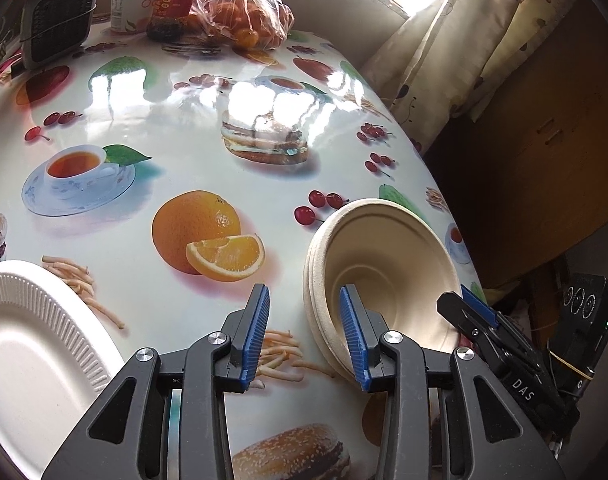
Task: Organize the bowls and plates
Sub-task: 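Carry the bowl stack with both grippers toward the white plate stack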
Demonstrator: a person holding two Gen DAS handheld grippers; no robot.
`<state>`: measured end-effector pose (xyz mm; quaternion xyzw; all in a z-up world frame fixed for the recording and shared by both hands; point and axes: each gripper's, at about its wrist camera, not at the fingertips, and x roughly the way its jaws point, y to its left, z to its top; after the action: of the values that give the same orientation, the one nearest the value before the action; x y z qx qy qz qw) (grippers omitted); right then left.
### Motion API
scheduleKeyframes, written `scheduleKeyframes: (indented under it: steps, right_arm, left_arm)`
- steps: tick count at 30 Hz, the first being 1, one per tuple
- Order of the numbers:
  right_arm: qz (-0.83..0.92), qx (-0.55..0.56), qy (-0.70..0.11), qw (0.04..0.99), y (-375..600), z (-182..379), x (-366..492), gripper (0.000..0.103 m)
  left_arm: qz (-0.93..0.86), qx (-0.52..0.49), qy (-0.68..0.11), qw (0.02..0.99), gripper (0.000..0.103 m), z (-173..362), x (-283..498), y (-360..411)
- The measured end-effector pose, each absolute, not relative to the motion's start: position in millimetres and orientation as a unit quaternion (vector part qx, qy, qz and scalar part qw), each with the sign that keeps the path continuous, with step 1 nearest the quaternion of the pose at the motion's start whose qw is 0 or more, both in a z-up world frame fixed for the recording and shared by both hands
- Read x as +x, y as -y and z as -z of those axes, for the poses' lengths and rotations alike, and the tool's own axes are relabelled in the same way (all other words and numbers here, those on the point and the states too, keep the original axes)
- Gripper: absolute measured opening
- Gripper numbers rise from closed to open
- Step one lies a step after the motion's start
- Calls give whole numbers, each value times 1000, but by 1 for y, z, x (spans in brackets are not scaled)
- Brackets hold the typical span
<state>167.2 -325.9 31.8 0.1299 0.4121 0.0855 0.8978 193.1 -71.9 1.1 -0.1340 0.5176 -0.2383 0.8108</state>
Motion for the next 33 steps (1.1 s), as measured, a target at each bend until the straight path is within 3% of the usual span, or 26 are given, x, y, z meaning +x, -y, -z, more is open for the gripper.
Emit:
scheduleKeyframes:
  steps: [2, 4, 10, 18, 33]
  right_arm:
    - [-89, 129, -413, 897, 325, -32, 168, 48]
    - [-94, 128, -415, 896, 325, -32, 169, 38]
    - [-104, 133, -417, 893, 323, -31, 170, 30]
    - [-110, 138, -418, 891, 321, -30, 171, 28]
    - [-110, 139, -419, 891, 320, -31, 171, 28]
  left_arm:
    - [239, -137, -518, 809, 38, 0, 192, 72]
    - [240, -139, -519, 809, 38, 0, 191, 73]
    - [240, -138, -518, 810, 33, -1, 191, 74]
    - [243, -135, -519, 809, 20, 0, 192, 77]
    - [240, -135, -519, 809, 18, 0, 191, 80]
